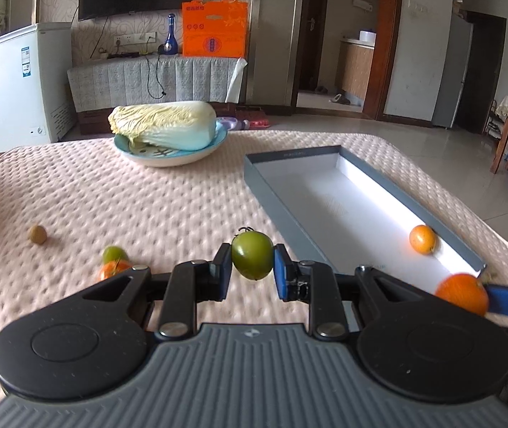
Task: Organize fruits
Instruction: 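Carry the green tomato over the grey box and open the left tool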
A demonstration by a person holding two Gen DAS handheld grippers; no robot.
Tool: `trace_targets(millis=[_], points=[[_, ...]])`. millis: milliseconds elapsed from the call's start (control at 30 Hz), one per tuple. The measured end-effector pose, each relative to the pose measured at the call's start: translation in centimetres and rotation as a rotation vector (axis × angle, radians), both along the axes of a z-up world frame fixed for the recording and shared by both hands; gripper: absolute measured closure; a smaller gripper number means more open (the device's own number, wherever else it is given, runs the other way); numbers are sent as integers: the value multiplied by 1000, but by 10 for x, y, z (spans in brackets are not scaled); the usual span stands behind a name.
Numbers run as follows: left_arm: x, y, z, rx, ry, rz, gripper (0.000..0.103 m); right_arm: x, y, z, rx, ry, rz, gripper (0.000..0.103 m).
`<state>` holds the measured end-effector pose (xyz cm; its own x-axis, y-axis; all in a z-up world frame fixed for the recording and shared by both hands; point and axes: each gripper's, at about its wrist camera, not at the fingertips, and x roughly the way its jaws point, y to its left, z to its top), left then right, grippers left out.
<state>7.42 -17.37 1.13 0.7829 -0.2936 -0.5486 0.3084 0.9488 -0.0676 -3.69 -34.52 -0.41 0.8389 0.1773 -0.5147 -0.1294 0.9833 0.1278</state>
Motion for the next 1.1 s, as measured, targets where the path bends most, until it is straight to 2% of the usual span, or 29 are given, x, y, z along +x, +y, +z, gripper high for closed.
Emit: trace_targets(millis=[567,1100], points=[[16,-49,-3,-15,-41,-101,74,-2,-22,2,22,9,-44,63],[34,-100,-16,-45,12,-133,74,-9,-48,-3,18,26,-104,63]])
